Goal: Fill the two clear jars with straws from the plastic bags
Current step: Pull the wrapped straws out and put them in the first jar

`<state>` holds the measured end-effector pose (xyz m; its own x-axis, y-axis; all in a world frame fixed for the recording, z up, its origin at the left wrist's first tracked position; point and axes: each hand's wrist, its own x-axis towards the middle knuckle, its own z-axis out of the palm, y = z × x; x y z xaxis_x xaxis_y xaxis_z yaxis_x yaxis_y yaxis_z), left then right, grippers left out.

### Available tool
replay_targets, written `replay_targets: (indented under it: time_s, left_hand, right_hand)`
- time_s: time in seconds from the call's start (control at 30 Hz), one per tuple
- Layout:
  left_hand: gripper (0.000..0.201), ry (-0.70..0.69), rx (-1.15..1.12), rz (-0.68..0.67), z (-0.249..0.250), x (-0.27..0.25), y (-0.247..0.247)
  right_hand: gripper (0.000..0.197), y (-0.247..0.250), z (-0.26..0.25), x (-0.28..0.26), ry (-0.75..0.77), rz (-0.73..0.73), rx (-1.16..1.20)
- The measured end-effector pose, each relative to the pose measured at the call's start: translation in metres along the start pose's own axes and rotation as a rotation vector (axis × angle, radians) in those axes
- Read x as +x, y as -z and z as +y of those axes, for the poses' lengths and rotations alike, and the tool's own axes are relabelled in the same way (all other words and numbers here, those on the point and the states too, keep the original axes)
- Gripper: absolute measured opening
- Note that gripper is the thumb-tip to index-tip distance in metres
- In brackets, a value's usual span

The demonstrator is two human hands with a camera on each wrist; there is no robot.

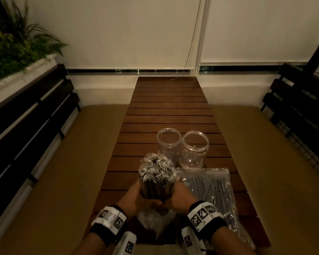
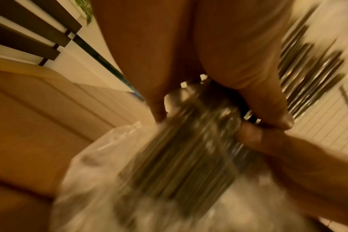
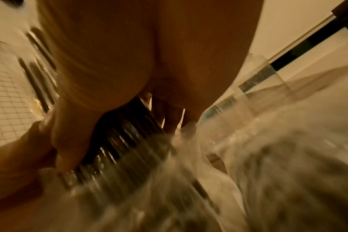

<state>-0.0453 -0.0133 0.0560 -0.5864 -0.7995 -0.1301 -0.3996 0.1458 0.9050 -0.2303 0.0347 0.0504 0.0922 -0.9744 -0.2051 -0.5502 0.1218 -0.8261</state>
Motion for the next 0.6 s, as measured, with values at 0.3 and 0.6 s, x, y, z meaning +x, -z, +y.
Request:
replay_targets:
  time_s: [0.3,0.6]
  left_hand:
    - [0.061,0.059,0.071,-0.051,-0.029,-0.004,-0.021]
    - [0.061,0.177,0.049,-0.104,-0.039,-0.007,-0.023]
  right_hand:
    - [0.031,-0.011,0.018,-0.005,-0.036,-0.105,-0.094]
    - [0.08,0.017,-0.01,-0.008,0.06,-0.067,0.19]
